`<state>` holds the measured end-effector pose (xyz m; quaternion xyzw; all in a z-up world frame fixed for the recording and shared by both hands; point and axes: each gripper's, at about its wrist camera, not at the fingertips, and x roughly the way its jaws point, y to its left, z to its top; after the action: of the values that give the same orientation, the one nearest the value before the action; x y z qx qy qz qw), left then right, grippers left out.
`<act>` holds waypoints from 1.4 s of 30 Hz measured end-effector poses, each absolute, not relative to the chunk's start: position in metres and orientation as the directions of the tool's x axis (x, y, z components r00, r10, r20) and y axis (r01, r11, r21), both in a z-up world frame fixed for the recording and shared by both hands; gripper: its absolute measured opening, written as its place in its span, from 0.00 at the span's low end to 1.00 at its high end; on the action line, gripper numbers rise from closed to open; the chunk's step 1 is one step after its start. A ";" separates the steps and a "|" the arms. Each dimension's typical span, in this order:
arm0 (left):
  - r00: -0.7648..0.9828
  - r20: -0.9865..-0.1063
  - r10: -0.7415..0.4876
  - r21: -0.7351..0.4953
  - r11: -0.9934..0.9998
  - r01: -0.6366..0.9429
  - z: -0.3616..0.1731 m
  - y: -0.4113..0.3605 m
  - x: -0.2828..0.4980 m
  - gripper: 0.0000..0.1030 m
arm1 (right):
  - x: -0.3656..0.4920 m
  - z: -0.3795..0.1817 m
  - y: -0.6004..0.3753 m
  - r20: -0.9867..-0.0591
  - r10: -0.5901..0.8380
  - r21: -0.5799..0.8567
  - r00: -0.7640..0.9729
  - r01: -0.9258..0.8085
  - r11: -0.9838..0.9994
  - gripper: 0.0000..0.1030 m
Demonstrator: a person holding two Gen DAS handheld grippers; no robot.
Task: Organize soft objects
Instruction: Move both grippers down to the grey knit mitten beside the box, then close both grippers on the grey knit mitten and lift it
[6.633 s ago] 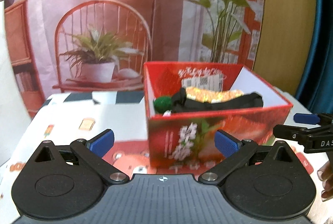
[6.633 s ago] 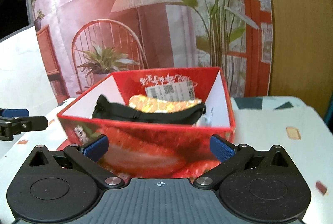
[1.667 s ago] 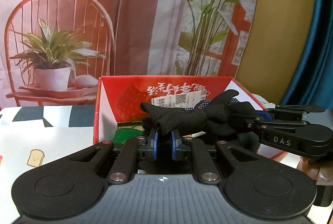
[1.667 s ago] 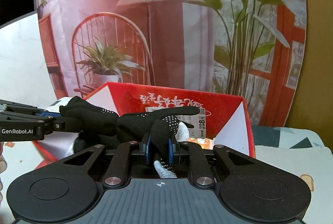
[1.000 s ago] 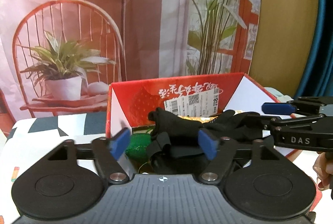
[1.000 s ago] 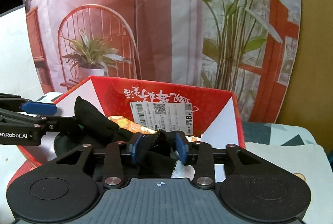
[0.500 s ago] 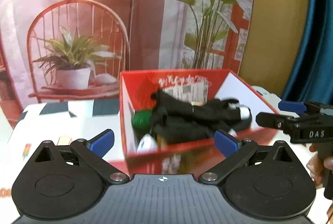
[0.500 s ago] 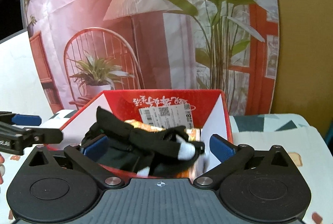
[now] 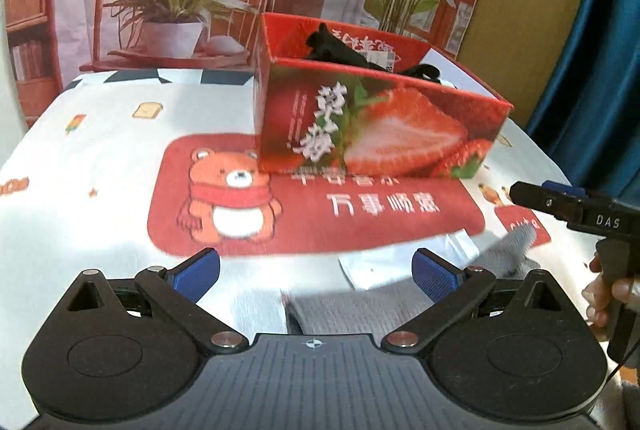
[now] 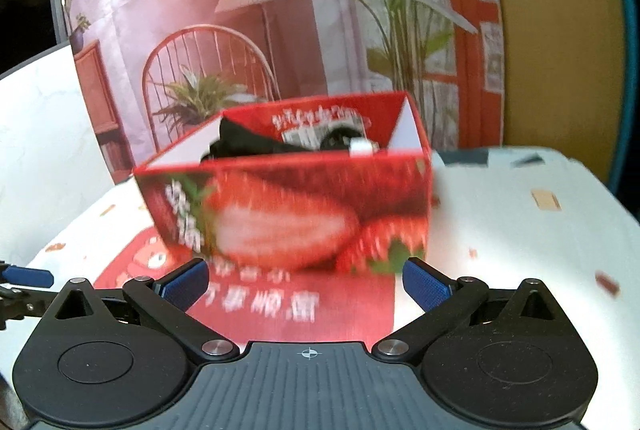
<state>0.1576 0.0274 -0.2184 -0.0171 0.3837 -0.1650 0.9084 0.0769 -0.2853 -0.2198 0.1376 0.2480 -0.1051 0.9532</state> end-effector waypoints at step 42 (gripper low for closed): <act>0.655 -0.691 -0.306 -0.155 0.948 0.279 -0.278 0.016 0.178 0.40 | 0.112 -0.280 -0.271 -0.621 -0.048 0.194 0.783 0.213 0.957 0.30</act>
<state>0.1783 0.0164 -0.2779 -0.0175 0.3831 -0.1609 0.9094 0.1119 -0.2711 -0.2801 0.1279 0.3222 -0.0699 0.9354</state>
